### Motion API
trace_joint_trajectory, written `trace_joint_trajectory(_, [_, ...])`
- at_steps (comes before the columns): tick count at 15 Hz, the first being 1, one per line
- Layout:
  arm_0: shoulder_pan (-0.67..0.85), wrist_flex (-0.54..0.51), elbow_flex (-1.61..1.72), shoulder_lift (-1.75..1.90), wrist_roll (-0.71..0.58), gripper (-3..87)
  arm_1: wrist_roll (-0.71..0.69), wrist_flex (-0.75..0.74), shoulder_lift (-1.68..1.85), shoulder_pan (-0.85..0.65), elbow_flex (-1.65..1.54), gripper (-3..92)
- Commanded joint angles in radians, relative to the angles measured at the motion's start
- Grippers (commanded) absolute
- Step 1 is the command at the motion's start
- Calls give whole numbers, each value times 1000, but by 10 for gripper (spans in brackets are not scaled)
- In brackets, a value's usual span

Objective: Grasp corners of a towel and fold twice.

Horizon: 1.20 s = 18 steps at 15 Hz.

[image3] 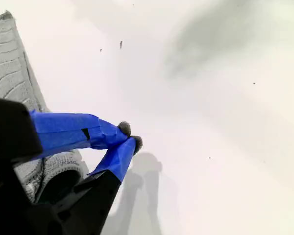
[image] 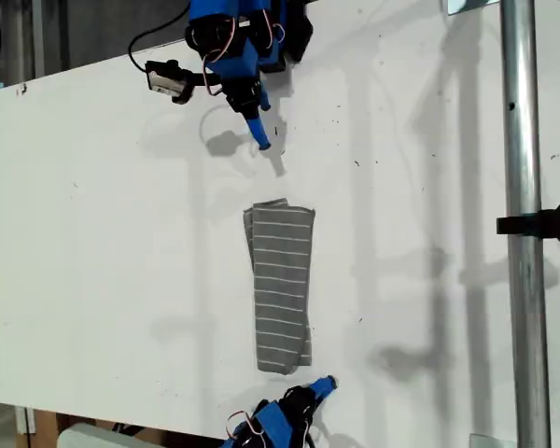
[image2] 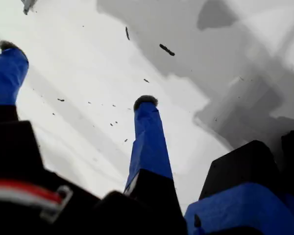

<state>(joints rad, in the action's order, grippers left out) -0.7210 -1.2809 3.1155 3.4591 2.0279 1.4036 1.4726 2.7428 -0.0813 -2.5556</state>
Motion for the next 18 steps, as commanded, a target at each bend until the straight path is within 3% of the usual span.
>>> trace_joint_trajectory(1, [32, 3, 8, 8, -14, -7, -3, -48, 5, -21, -12, 442])
trace_joint_trajectory(6, [66, 0, 8, 8, -37, 4, -101, -457, -568, -67, 147, 448])
trace_joint_trajectory(9, [60, 0, 8, 8, -32, 3, -106, -583, -850, -78, 279, 451])
trace_joint_trajectory(18, [49, 0, 8, 8, -32, 10, -181, -624, -1362, -84, 784, 455])
